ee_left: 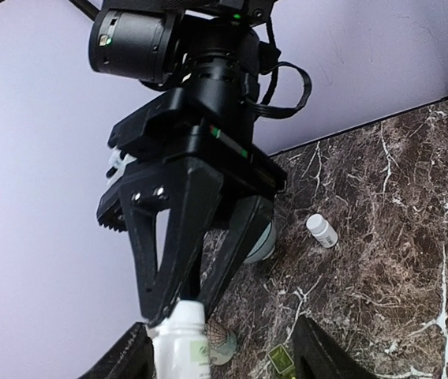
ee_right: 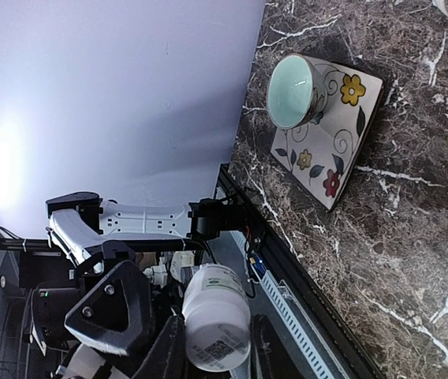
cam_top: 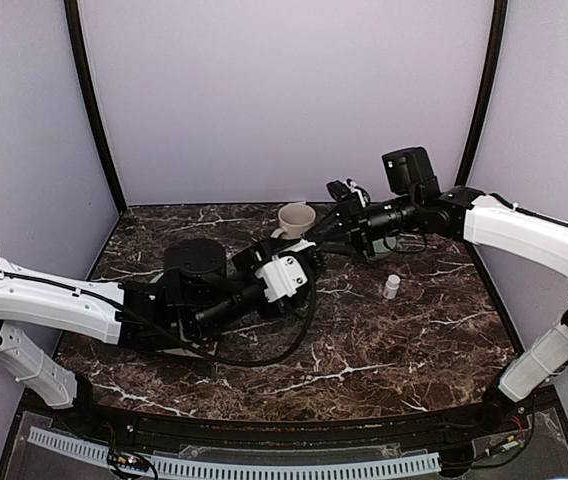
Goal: Sort the pills into containers
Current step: Screw the lid of the pill bottle onto the pill bottle, then place the pill bottle at the center of the board.
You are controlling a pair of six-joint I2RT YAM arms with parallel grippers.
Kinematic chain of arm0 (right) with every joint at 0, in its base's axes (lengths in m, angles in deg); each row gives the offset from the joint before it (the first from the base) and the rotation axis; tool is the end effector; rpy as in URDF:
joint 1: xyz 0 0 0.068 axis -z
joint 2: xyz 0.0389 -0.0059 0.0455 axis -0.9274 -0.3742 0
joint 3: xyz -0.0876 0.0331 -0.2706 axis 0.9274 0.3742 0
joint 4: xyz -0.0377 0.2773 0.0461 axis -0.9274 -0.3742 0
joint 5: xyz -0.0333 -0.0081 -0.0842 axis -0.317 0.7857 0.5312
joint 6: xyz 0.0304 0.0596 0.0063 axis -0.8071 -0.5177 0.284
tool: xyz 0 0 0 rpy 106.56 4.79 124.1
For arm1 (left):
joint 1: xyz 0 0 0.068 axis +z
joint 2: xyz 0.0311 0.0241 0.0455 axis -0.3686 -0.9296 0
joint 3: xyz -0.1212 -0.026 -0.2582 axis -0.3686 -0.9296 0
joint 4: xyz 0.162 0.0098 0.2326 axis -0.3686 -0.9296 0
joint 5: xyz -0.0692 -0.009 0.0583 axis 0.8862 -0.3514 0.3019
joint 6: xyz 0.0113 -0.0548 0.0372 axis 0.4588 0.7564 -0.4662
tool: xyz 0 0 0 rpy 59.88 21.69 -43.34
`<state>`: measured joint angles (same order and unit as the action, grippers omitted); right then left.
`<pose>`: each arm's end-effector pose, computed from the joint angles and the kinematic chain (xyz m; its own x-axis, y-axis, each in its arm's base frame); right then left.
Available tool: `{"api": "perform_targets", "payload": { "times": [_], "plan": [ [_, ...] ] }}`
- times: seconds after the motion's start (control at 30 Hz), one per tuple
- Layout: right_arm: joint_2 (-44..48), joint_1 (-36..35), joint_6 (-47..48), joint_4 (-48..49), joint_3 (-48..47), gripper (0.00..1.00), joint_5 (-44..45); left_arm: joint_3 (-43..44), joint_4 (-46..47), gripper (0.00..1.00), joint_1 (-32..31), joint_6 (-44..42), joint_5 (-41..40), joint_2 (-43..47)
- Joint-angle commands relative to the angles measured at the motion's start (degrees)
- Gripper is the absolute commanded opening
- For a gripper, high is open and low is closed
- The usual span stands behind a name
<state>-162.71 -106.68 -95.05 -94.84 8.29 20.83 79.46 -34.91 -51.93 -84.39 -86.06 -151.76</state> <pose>0.2646 0.2638 0.3367 -0.9773 -0.0901 -0.1918 -0.2100 0.2914 0.9333 0.1288 -0.3555 0.3213 0.4782 0.4212 -0.7707 0.5722 0.5163 0.6372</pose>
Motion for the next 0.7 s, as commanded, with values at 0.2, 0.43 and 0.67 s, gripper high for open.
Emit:
{"api": "perform_targets", "payload": {
  "times": [0.2, 0.43, 0.67],
  "plan": [
    [-0.31, 2.05, 8.91, -6.17, -4.07, 0.0, 5.15, -3.28, -6.26, 0.63, 1.64, 11.05, -3.9, 10.04],
    [-1.3, 2.85, 19.33, -15.74, -6.95, 0.0, 13.87, -4.17, -9.49, 0.63, 2.47, 17.93, -5.18, 12.69],
    [-1.32, 3.85, 28.85, -24.07, -9.65, 0.0, 27.87, -3.79, -12.82, 0.63, 4.21, 24.65, -4.61, 13.82]
  ]
}}
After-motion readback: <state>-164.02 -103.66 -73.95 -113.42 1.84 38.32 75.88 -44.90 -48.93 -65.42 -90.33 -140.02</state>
